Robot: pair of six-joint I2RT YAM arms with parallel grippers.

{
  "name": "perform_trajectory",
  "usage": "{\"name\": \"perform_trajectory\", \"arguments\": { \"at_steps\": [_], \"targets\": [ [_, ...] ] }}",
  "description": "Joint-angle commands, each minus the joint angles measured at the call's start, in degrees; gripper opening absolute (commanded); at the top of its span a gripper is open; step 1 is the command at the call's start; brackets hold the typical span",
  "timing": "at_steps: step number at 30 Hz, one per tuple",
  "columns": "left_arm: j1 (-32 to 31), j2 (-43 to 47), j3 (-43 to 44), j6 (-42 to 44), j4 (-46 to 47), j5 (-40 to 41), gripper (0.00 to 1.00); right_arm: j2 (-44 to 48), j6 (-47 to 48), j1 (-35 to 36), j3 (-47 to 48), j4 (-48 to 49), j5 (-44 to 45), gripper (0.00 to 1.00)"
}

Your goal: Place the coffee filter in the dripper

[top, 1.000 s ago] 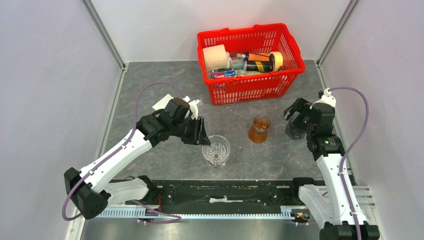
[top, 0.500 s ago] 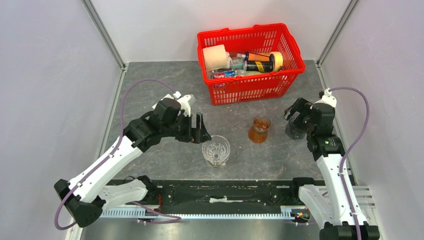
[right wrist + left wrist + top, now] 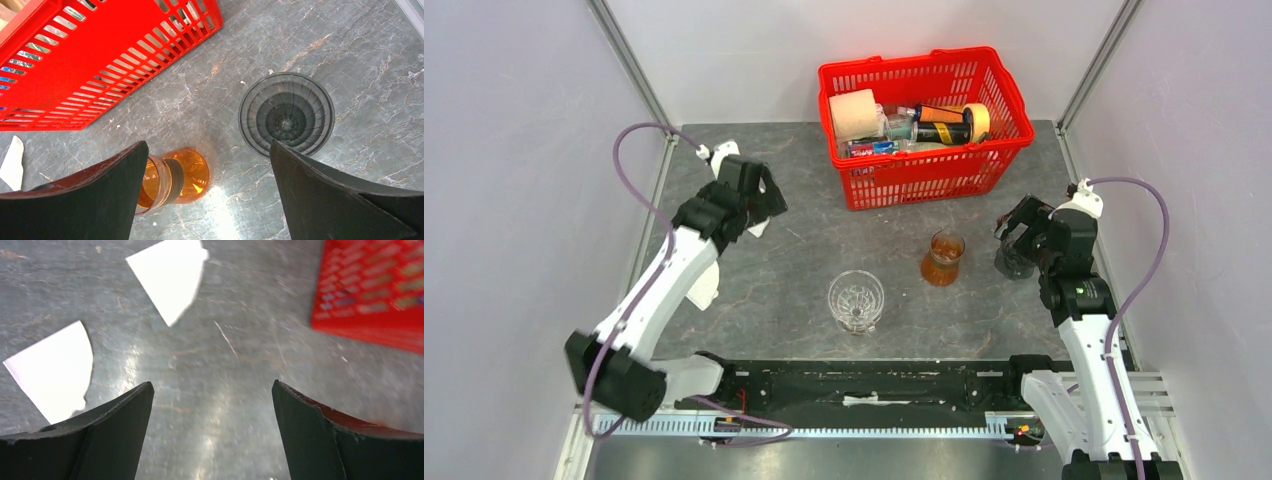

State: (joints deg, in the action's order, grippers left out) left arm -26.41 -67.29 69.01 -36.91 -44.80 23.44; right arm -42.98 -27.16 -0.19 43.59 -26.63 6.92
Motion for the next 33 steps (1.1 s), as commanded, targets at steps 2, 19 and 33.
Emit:
{"name": "perform_trajectory", "arguments": {
  "at_steps": [2, 19, 33],
  "targets": [
    [8.6, -15.92, 4.99, 8.84, 10.43, -3.37, 0.95, 0.13, 1.32, -0.11, 0.35, 1.49, -0.24, 0.99],
    [19.01, -53.12, 28.57, 21.05, 2.7, -17.51, 0.84, -0.16, 1.86, -0.11, 0.26, 1.5, 0.77, 0.99],
    [21.6, -58.78, 28.11, 21.39, 2.57, -23.66, 0.71, -0.42, 1.96, -0.08, 0.18, 1.57, 1.34, 0.99]
  ]
}}
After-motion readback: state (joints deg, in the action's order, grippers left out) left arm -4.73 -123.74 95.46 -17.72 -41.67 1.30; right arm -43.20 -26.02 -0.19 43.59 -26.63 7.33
